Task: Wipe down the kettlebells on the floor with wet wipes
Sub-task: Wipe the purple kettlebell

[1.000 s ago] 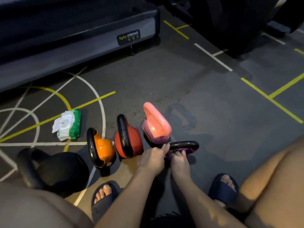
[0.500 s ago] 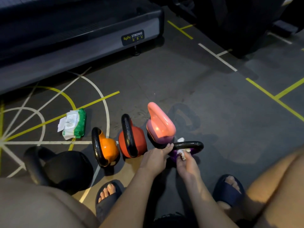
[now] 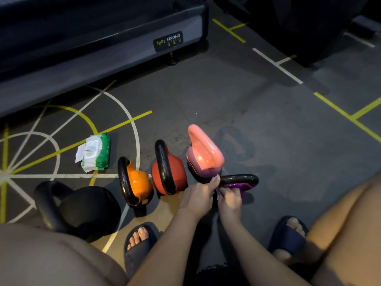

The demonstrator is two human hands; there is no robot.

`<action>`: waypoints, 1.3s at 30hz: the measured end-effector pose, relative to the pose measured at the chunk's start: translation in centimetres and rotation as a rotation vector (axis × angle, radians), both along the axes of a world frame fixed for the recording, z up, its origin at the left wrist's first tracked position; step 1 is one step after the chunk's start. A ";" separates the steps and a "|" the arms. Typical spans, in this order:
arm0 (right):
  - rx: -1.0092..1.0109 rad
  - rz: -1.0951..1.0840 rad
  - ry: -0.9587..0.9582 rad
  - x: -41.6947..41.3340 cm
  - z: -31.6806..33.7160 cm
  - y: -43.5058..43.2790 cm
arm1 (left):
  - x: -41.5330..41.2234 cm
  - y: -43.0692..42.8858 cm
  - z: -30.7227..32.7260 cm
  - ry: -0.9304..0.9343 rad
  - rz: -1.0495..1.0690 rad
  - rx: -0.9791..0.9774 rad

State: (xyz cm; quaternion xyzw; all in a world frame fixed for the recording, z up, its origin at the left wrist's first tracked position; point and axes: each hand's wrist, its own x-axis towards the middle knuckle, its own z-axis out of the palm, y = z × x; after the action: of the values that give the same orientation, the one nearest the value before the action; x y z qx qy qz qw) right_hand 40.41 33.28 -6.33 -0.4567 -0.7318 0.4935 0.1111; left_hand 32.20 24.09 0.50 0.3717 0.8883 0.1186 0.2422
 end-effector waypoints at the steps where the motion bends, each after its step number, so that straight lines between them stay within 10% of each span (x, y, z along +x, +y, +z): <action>1: 0.008 0.055 -0.011 0.0 0.1 0.3 | 0.1 0.0 0.0 0.001 -0.001 -0.002; 8: 0.167 0.287 -0.205 0.5 0.4 1.8 | 0.2 0.0 0.3 0.021 -0.011 -0.006; 20: -0.799 -0.451 0.382 -0.2 3.2 1.7 | 0.1 0.3 0.2 0.037 -0.009 -0.016; 28: -0.967 -0.947 0.462 1.6 5.0 6.3 | 0.3 0.0 0.7 0.065 0.052 0.029; 39: -0.647 -0.128 0.234 0.5 16.6 9.7 | 0.0 3.5 2.1 0.077 0.259 0.263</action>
State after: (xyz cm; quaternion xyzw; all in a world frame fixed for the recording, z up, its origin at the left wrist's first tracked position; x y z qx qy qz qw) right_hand 40.87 42.95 10.32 -0.4537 -0.4895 0.7409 0.0745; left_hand 32.15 27.61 2.62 0.2868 0.9143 0.2496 0.1398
